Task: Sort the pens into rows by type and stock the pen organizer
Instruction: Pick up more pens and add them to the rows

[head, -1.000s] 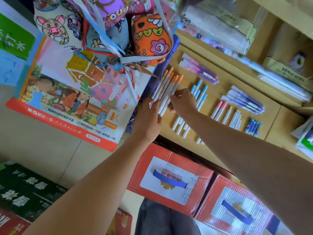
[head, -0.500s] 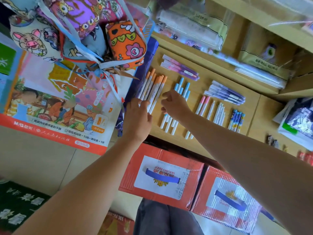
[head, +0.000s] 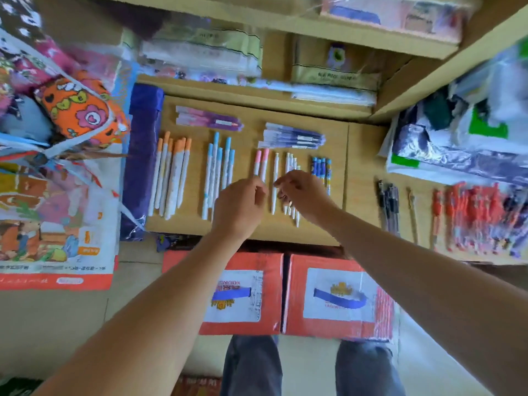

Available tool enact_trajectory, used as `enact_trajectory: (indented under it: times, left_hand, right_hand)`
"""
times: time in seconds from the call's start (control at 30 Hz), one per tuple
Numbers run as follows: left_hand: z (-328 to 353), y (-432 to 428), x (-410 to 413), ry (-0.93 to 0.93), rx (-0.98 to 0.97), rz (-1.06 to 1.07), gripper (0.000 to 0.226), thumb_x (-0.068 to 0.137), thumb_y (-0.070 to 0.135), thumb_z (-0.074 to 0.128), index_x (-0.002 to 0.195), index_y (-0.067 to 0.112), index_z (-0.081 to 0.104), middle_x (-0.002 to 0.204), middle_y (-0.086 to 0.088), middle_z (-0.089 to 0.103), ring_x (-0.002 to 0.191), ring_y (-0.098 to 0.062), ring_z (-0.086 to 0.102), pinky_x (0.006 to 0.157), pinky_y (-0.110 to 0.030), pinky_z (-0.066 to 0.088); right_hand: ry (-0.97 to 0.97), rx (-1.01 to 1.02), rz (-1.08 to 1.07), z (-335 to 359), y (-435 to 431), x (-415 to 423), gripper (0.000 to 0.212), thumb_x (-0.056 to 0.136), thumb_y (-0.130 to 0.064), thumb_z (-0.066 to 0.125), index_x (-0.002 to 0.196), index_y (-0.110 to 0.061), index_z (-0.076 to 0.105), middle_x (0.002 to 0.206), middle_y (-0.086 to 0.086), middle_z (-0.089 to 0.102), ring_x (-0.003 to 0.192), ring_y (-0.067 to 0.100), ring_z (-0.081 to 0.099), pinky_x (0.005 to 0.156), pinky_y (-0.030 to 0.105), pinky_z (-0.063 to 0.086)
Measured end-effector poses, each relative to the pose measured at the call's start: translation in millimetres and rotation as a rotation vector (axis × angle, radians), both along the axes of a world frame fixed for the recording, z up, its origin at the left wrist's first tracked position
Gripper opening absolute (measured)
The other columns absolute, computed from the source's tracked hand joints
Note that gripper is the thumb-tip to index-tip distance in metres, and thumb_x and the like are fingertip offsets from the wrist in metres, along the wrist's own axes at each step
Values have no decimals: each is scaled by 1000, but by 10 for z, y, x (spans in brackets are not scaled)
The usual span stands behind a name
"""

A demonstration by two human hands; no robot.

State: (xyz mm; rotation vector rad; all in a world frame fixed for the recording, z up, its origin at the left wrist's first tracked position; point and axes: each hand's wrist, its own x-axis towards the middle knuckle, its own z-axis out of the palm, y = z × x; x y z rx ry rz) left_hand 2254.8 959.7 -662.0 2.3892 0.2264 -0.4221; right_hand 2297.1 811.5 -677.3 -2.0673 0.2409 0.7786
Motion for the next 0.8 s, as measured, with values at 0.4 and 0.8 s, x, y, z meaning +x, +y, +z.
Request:
enact_trajectory:
  times: [0.4, 0.8]
  left_hand:
    - [62, -2802, -6, 46, -91, -324, 18, 95, 14, 48, 98, 17, 66, 91, 0, 69, 85, -23, 63, 69, -32, 46]
    - [-191, -5210, 34, 68, 40, -577, 27, 89, 12, 53, 114, 16, 64, 113, -5, 59, 109, -25, 52, 94, -36, 39]
  right_hand:
    - [-34, 15, -223, -15, -2989, -492, 27, 89, 8, 44, 80, -11, 59, 66, 7, 59, 45, -1, 52, 49, 18, 42]
    - [-33, -290, -210, -122, -5554, -628, 20, 91, -12, 51, 100, -11, 68, 86, 9, 70, 79, 27, 65, 68, 34, 53]
